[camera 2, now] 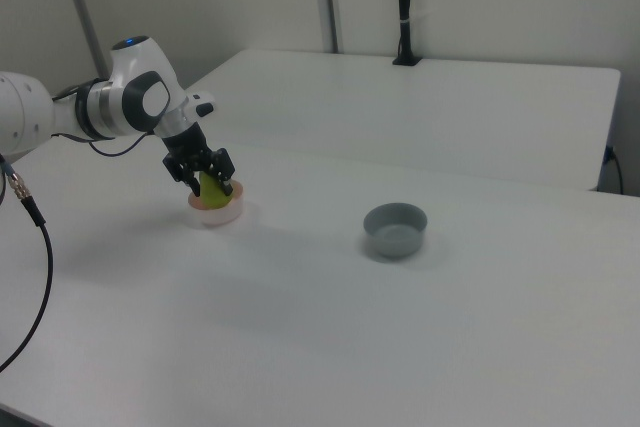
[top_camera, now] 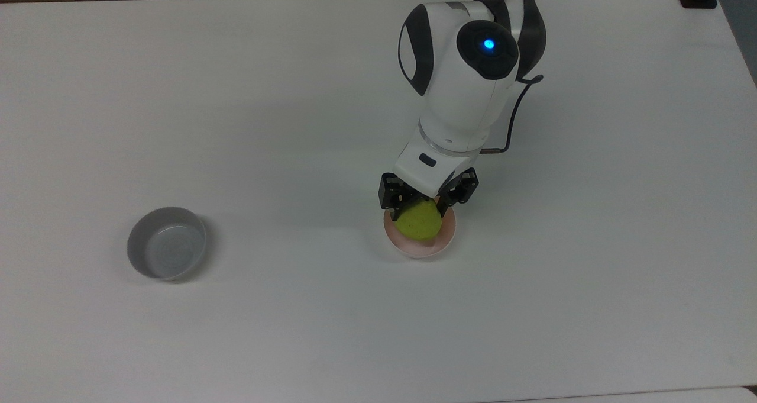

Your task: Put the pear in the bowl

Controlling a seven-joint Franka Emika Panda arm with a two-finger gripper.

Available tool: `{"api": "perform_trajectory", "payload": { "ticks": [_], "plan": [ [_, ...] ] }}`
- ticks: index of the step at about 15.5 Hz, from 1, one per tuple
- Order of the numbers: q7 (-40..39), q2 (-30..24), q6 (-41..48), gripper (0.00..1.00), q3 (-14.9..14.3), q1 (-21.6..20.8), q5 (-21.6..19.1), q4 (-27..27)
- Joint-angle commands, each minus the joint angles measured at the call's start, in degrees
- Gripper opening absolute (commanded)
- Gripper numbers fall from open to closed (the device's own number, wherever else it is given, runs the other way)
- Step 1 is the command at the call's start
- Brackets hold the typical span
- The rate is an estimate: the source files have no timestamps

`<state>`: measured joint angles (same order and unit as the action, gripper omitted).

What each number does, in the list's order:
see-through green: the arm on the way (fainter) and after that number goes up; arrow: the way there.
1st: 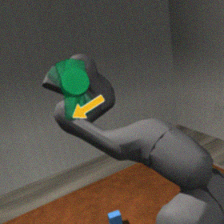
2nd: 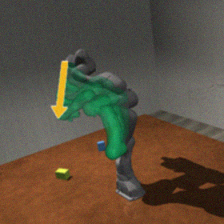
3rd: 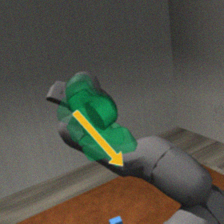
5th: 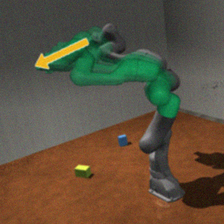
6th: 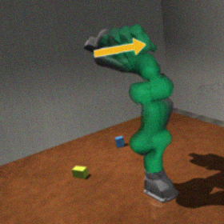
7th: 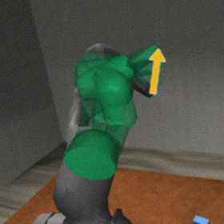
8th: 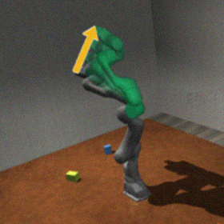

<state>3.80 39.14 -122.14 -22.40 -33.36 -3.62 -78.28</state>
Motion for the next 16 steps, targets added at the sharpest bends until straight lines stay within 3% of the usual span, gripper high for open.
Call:
{"api": "perform_trajectory", "payload": {
  "ticks": [1,3,4,8,16],
  "plan": [
    [0.9,0.0,-1.5,0.77,-0.5,-0.7,-0.9,-0.5],
    [1.3,0.0,-1.5,0.86,-0.5,-0.8,-0.9,-0.5],
    [1.5,-0.1,-1.4,1.00,-0.5,-0.9,-0.9,-0.5],
    [1.5,-1.0,-1.2,1.00,-0.5,-1.0,-0.9,-0.4],
    [3.3,-13.3,8.6,1.00,-0.6,1.9,-0.7,-2.5]
  ]
}}
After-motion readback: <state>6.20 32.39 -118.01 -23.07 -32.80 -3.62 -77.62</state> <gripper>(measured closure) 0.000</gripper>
